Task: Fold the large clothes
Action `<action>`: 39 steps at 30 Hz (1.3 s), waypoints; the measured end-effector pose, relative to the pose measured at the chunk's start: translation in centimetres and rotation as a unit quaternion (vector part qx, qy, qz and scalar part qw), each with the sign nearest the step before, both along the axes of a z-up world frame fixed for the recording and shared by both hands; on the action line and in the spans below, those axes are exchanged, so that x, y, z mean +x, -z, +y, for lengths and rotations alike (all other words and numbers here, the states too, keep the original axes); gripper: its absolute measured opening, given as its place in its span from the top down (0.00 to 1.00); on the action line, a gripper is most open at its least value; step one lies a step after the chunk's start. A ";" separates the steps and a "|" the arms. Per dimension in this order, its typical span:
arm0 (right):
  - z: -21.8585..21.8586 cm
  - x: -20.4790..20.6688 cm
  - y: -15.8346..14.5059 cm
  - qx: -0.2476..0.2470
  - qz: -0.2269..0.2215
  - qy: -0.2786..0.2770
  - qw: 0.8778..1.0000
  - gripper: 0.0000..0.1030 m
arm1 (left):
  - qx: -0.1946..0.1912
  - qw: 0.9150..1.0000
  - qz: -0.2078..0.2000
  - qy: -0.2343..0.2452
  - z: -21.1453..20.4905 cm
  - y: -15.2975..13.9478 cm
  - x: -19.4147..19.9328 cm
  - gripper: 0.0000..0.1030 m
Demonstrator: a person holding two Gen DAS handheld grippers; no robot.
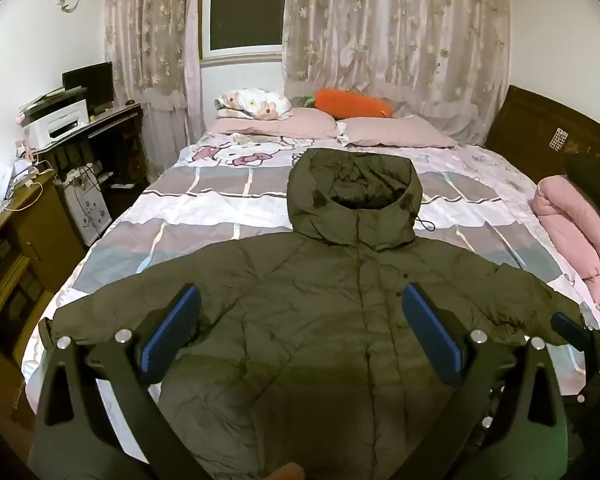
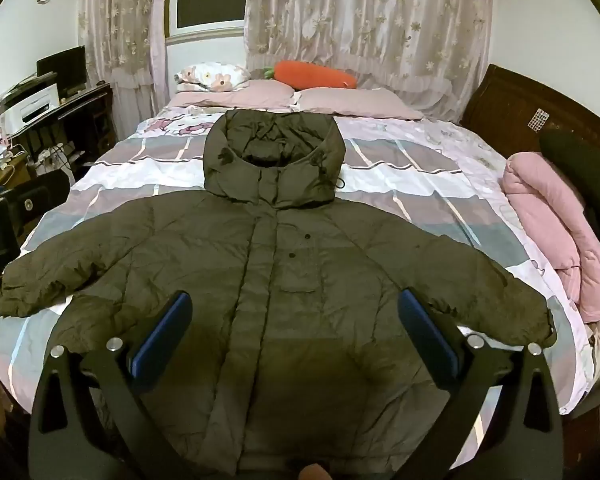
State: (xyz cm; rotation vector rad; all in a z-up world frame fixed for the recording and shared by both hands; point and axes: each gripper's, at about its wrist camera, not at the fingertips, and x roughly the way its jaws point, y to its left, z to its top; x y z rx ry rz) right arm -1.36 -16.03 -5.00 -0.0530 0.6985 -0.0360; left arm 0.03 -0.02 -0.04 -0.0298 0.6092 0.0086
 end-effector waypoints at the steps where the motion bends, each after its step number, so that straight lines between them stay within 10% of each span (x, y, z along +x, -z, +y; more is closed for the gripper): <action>1: 0.0 0.0 0.0 0.000 0.000 0.001 1.000 0.01 | 0.001 1.000 0.002 0.000 0.0 0.0 0.0 0.02; 39: 0.3 0.4 1.1 0.012 0.018 -0.001 1.000 0.01 | 0.010 1.000 0.008 0.004 -0.6 0.5 -0.2 0.02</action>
